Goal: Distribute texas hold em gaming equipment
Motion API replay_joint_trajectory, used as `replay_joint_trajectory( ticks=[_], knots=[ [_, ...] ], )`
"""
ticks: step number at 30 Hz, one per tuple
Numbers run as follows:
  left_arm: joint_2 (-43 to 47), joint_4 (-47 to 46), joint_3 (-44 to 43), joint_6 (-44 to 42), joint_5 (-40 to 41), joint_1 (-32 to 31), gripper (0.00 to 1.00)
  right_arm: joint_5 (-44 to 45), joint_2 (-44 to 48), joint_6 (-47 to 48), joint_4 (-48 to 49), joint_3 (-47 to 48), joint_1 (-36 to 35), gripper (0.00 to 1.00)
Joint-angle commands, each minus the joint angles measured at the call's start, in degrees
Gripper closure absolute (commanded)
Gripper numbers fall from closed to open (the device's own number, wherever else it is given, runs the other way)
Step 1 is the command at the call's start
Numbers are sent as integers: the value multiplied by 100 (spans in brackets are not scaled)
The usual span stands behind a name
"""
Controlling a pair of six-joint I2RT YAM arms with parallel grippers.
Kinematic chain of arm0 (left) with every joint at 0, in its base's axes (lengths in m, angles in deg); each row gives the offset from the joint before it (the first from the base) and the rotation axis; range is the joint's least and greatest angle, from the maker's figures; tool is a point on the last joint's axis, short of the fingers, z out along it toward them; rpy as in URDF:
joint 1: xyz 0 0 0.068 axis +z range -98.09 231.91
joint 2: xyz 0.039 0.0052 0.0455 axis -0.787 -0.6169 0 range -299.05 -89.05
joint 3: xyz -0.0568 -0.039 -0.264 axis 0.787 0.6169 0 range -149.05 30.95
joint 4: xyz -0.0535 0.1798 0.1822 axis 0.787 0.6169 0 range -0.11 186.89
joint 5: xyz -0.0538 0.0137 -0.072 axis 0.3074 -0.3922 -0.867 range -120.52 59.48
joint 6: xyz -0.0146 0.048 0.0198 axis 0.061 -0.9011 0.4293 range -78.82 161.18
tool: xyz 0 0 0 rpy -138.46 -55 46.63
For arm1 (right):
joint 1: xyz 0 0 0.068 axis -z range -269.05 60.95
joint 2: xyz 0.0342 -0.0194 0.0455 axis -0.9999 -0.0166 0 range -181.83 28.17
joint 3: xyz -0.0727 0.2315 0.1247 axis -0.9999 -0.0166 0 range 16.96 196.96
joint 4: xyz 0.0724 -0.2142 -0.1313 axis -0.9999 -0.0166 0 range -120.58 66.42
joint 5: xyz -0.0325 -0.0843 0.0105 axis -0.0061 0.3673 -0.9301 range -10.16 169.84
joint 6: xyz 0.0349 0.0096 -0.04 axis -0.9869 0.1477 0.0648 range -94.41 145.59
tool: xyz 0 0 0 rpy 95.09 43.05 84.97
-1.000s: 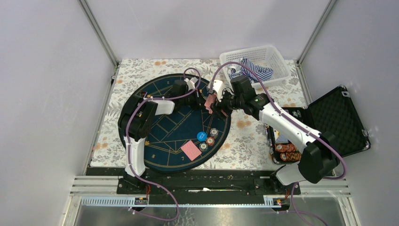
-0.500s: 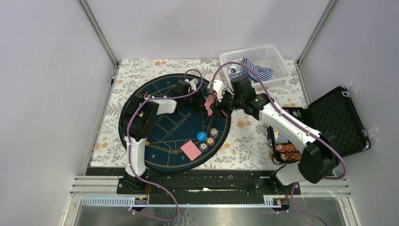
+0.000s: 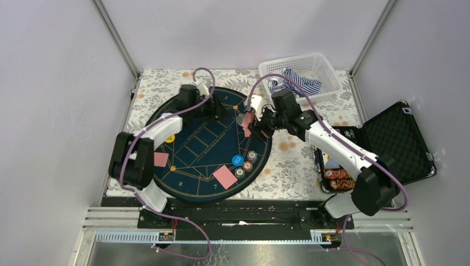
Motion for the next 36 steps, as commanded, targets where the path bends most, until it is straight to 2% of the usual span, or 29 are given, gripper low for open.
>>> replay_joint_trajectory(
  ticks=[1, 6, 12, 17, 22, 28, 36],
  knots=[
    [824, 408, 257, -562, -1143, 687, 47, -260, 93, 206, -123, 229, 32, 100],
    [1596, 771, 382, -881, -1898, 879, 46, -421, 154, 248, -110, 13, 22, 100],
    [1596, 168, 735, -501, -1680, 786, 48, -452, 178, 146, -21, 2, 28, 100],
    [935, -835, 778, -255, -1098, 362, 48, -405, 225, 112, 16, -27, 31, 100],
    [-221, -1464, 259, -10, -901, 121, 50, -269, 332, 107, 58, -126, 35, 100],
    [-1203, -1790, -243, 43, -544, -33, 54, -194, 378, 114, 87, -200, 34, 100],
    [-1892, -1899, -727, 42, -367, -183, 56, -159, 316, 126, 109, -197, 34, 100]
  ],
)
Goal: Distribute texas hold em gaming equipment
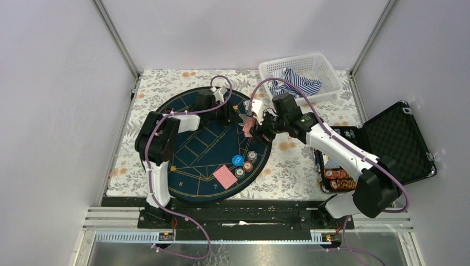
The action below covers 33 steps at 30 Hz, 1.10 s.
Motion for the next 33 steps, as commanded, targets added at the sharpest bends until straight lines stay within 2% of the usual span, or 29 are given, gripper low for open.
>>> replay_joint_trajectory(
  ticks=[1, 8, 23, 30, 33],
  knots=[
    [-238, -433, -399, -9, 211, -102, 57, 11, 202, -14, 285, 54, 34, 100],
    [-507, -388, -574, 33, 241, -189, 62, 54, 200, 12, 263, 29, 32, 100],
    [-623, -249, -517, -29, 283, -450, 63, 102, 202, 18, 298, 5, 32, 100],
    [-395, -216, -363, -61, 199, -503, 64, 94, 202, 14, 302, 16, 43, 100],
    [-55, -53, -256, -187, 182, -400, 60, 72, 210, 27, 285, 11, 45, 100]
  ],
)
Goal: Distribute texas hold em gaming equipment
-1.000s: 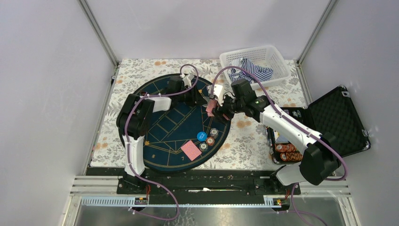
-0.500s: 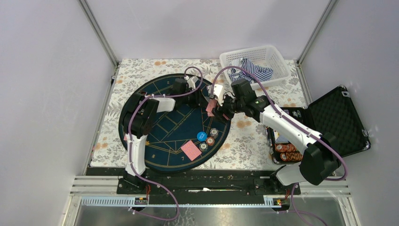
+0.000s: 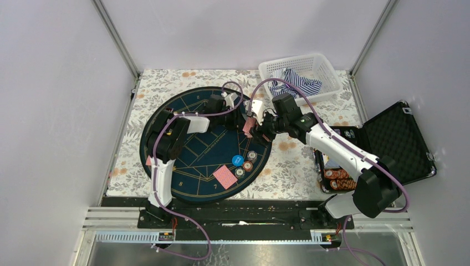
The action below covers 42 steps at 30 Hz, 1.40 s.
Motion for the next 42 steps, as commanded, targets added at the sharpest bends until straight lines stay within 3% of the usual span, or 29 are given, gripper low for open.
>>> replay_joint_trajectory(
  ticks=[1, 6, 10, 15, 24, 33, 42],
  knots=[
    [698, 32, 159, -190, -111, 158, 58, -11, 211, 34, 255, 38, 41, 100],
    [1773, 438, 552, -320, -926, 706, 51, -210, 202, 62, 196, 18, 35, 100],
    [2819, 1297, 803, -786, -1420, 1106, 47, -344, 169, 64, 200, 25, 24, 100],
    [3635, 1562, 1203, -755, -2260, 1144, 44, -366, 110, 79, 193, 105, -78, 100],
    [3915, 1670, 1348, -513, -2620, 575, 32, -101, 79, 178, 214, 1, -459, 100],
    [3797, 1707, 1435, -534, -2659, 314, 33, -105, 13, 200, 262, -37, -580, 100],
    [4064, 689, 1832, 254, -2714, 665, 36, -20, 31, 191, 278, -73, -606, 100]
  ],
)
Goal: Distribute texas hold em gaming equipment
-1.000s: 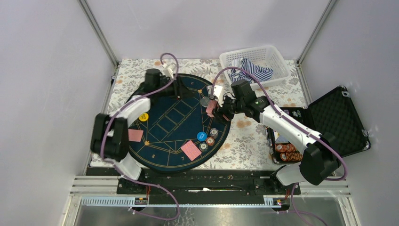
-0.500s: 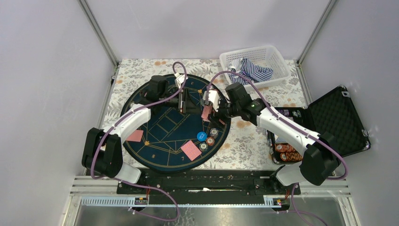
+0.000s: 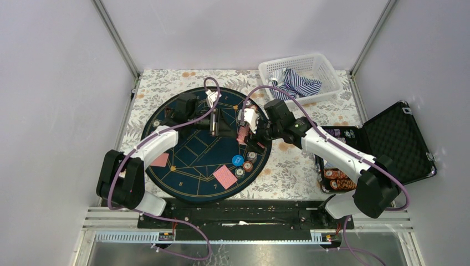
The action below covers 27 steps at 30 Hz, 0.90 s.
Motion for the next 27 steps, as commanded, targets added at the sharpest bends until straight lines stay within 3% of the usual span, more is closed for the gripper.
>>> replay_joint_trajectory(
  ticks=[1, 15, 27],
  knots=[
    [312, -819, 158, 467, -177, 235, 36, 26, 36, 52, 302, 5, -62, 100],
    [-142, -650, -254, 472, 66, -269, 37, 44, -10, 53, 284, 49, -116, 100],
    [43, -368, -82, 368, 78, 40, 67, 56, 165, 62, 395, -54, -115, 100]
  ],
)
